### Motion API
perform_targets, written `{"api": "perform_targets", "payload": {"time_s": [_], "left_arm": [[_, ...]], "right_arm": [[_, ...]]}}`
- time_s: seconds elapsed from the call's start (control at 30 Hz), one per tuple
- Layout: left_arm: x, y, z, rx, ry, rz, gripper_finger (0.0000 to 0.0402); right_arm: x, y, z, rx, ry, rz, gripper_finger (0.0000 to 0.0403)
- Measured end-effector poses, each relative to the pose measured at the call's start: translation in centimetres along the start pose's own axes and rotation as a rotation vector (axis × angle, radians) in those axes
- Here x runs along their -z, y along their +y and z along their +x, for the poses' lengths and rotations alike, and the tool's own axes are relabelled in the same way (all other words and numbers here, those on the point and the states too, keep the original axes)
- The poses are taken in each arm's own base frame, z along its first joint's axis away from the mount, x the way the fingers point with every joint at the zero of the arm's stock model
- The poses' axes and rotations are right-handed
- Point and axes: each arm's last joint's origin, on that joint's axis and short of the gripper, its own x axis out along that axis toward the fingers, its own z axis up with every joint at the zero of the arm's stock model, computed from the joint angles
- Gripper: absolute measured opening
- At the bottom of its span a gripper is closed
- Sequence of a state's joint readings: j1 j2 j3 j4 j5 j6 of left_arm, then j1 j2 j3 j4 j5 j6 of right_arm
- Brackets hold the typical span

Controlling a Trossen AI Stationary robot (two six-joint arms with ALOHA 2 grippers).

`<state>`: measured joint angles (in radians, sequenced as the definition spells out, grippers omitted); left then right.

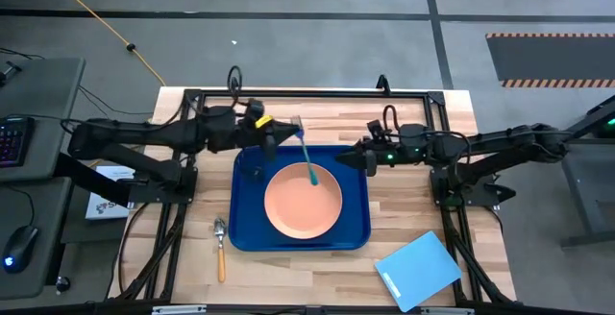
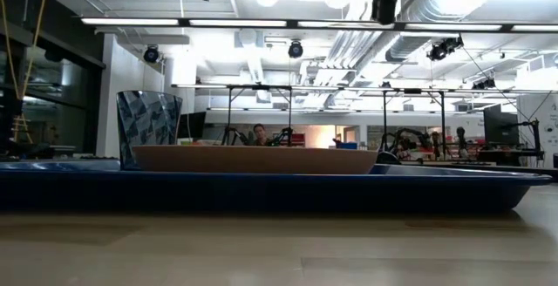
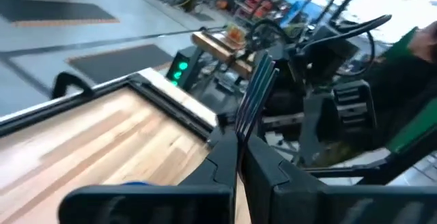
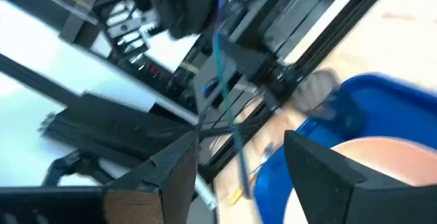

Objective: Pick and place plate/cup/fork/spoon on tray
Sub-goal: Put the blue fork on the blue serving tray to the right of the orange plate

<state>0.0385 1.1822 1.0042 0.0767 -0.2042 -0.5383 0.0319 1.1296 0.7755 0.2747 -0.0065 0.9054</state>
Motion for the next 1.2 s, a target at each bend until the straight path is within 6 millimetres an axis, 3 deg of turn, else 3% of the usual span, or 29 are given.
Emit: {"api": "perform_targets", "payload": {"time_s": [0.27, 0.73, 0.9, 1.1, 1.2], "left_arm": [[0.6, 1.0, 2.5, 0.081, 0.031, -0.033, 0.0001], [0.9, 1.0, 2.8, 0.09, 0.047, -0.058, 0.0001], [1.1, 1.1, 3.0, 0.084, 0.054, -0.057, 0.0001], [1.3, 1.2, 3.2, 0.073, 0.062, -0.055, 0.0001], [1.3, 1.2, 3.2, 0.074, 0.065, -0.056, 0.0001]], "right_arm": [[1.1, -0.8, 2.9, -0.008, 0.139, 0.002, 0.0216], [2.4, -2.1, 4.7, -0.02, 0.221, -0.013, 0.0207], [2.5, -2.2, 4.8, -0.012, 0.213, -0.02, 0.0152], [2.5, -2.2, 4.8, -0.013, 0.212, -0.039, 0.0024], [2.4, -2.1, 4.8, -0.026, 0.217, -0.05, 0.0013]]}}
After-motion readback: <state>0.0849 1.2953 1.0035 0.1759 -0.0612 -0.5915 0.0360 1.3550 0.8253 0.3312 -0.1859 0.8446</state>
